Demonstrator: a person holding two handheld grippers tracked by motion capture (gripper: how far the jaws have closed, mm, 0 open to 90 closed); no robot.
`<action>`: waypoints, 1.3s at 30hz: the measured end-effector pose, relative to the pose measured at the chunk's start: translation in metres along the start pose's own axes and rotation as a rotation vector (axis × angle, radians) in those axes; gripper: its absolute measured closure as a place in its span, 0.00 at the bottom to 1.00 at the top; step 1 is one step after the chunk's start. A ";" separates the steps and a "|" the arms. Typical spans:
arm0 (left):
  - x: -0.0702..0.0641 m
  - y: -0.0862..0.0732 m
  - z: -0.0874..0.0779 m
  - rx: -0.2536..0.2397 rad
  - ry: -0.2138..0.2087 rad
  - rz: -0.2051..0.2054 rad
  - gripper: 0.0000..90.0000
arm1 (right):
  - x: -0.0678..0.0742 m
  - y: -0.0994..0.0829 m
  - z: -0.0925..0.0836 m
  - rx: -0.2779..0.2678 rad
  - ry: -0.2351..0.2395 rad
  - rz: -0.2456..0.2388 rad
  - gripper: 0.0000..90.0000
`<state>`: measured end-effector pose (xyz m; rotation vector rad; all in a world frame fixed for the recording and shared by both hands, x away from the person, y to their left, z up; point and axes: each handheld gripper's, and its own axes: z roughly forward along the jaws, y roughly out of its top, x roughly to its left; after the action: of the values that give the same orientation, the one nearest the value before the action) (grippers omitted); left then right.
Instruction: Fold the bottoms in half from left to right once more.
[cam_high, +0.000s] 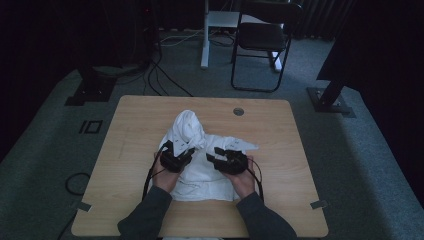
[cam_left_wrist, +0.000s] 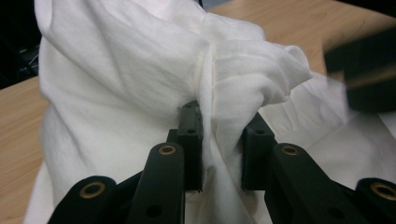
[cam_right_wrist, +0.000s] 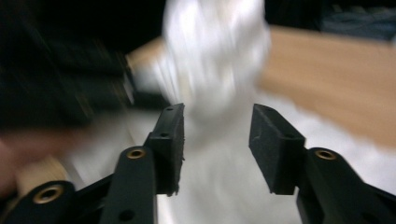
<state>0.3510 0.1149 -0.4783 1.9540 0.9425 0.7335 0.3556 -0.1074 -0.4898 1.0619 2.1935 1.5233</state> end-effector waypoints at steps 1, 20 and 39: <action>0.001 0.001 -0.001 -0.003 -0.001 -0.004 0.83 | 0.005 -0.013 0.006 0.053 -0.015 -0.013 0.56; -0.001 0.045 -0.019 -0.082 -0.116 -0.010 0.86 | 0.047 -0.057 0.058 0.234 0.035 -0.236 0.49; -0.043 0.040 -0.021 -0.137 -0.268 0.074 0.86 | -0.030 -0.064 0.024 0.219 -0.129 0.028 0.53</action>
<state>0.3255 0.0733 -0.4394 1.9158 0.6452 0.5451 0.3638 -0.1227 -0.5622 1.2241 2.3019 1.2085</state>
